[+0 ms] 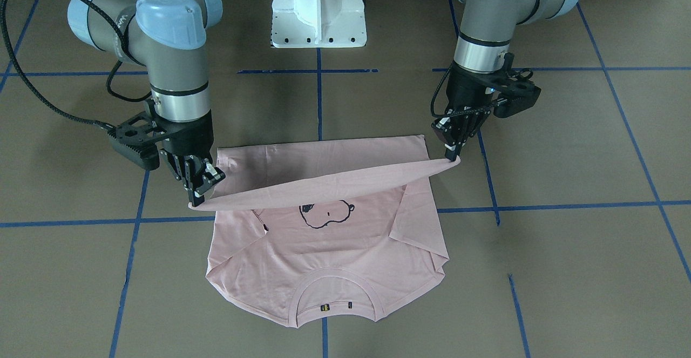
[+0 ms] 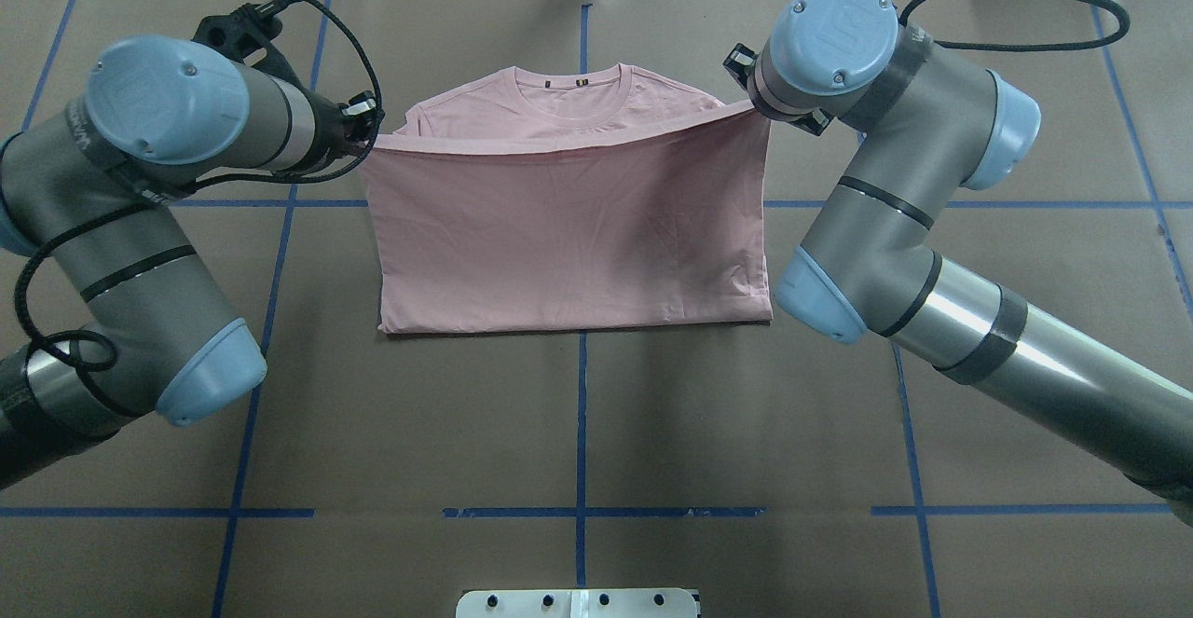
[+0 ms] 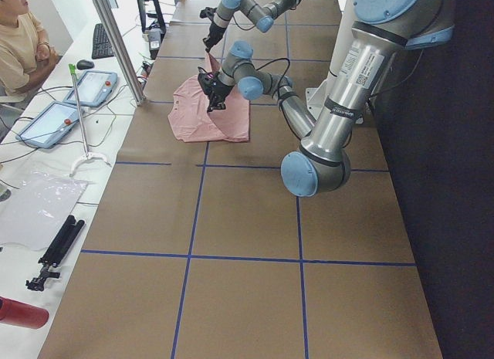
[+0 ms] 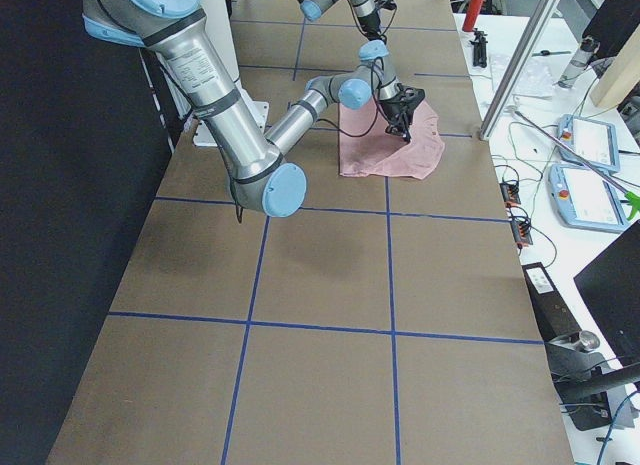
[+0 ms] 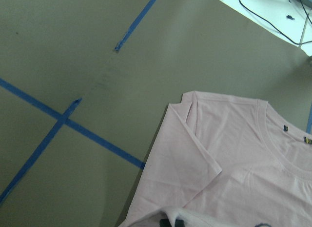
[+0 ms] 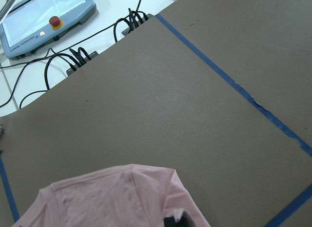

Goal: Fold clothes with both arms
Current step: 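Lift the hem with both grippers and fold it toward the collar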

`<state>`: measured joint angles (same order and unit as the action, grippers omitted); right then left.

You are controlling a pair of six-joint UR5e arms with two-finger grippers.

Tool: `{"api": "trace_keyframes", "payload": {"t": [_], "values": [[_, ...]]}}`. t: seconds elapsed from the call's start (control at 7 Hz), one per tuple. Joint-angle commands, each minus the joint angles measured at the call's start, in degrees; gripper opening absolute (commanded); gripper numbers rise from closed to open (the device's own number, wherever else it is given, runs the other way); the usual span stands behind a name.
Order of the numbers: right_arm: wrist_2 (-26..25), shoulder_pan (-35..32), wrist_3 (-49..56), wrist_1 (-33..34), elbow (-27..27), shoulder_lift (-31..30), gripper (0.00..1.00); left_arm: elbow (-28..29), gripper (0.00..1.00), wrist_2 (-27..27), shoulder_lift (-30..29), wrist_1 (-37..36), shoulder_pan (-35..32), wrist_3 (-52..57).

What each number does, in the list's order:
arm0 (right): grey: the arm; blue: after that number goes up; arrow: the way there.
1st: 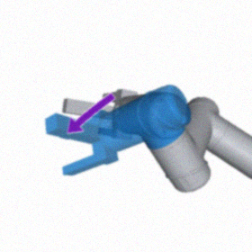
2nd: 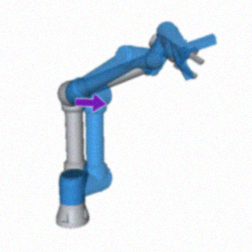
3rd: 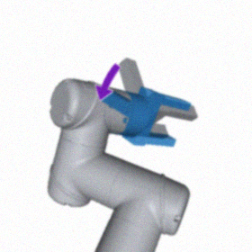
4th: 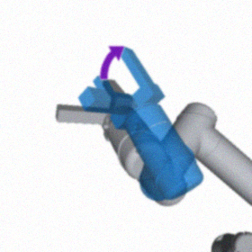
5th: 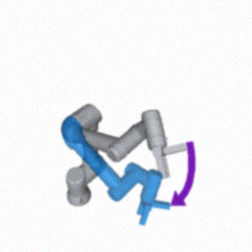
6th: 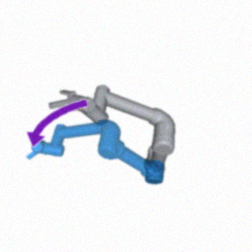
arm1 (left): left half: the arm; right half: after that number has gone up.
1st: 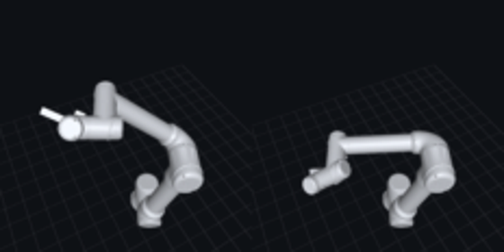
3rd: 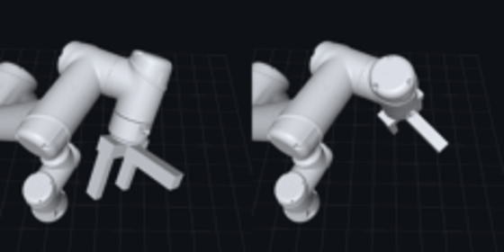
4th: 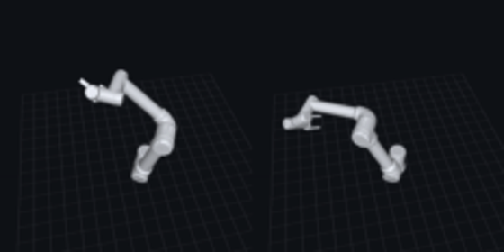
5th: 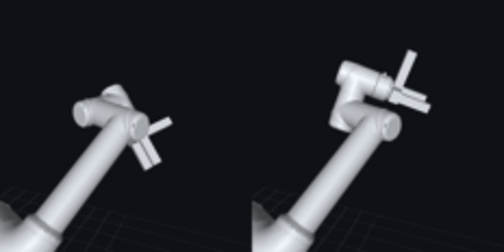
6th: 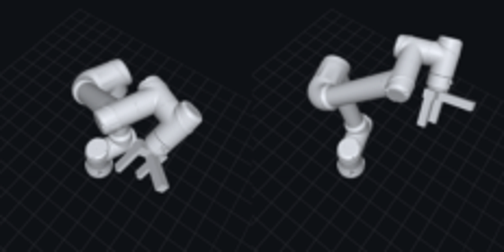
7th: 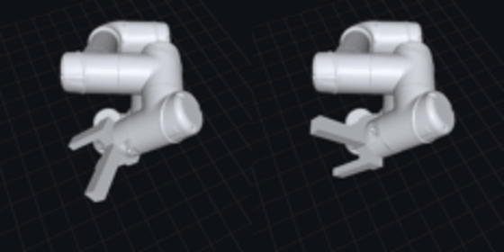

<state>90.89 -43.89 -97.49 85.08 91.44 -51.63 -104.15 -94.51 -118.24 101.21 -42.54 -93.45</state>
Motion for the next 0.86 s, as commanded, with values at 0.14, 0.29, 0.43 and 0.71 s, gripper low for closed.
{"api": "trace_keyframes", "payload": {"t": [0.14,0.29,0.43,0.71], "values": [[0.3,-1.8,1.0,-4.3,-9.5,4.3,0.0,7.3,0.0,0.0,-1.9,4.8,-2.6,4.1],[0.3,-1.6,1.0,-9.8,-13.9,4.4,0.0,10.5,0.0,-0.1,-2.6,9.5,-2.6,4.2],[0.3,-1.6,1.3,-11.2,-17.0,5.1,0.0,13.7,0.0,0.0,-3.0,12.7,-2.5,4.2],[0.2,0.1,1.3,-13.4,-21.5,6.7,0.0,20.6,0.0,0.0,-5.6,17.4,-2.4,4.0]]}}
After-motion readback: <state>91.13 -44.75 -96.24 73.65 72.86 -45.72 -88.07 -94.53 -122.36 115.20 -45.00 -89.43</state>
